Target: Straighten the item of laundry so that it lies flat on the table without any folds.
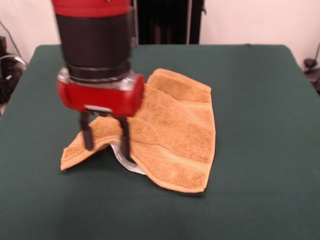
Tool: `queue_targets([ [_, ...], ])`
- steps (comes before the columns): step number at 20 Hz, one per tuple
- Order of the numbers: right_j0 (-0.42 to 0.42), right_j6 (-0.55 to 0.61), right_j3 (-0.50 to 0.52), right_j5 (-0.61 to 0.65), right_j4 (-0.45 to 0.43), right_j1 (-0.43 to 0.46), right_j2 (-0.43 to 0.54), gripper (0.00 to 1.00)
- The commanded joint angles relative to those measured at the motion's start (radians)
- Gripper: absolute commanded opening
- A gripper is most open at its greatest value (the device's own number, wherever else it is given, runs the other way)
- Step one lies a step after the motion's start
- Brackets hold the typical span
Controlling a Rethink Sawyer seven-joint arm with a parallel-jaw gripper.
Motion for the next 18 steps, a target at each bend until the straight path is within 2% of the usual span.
queue_targets([
  [1,0.097,0.279,0.015,0.08,0.097,0.064,-0.044,1.0],
  [7,0.165,0.468,0.057,0.086,0.218,0.038,-0.119,1.0],
  [11,0.208,0.574,0.049,0.082,0.305,0.089,-0.167,1.0],
  [15,0.275,0.733,0.054,0.063,0.36,0.122,-0.272,1.0],
  [18,0.28,0.738,0.047,0.036,0.388,0.161,-0.289,1.0],
])
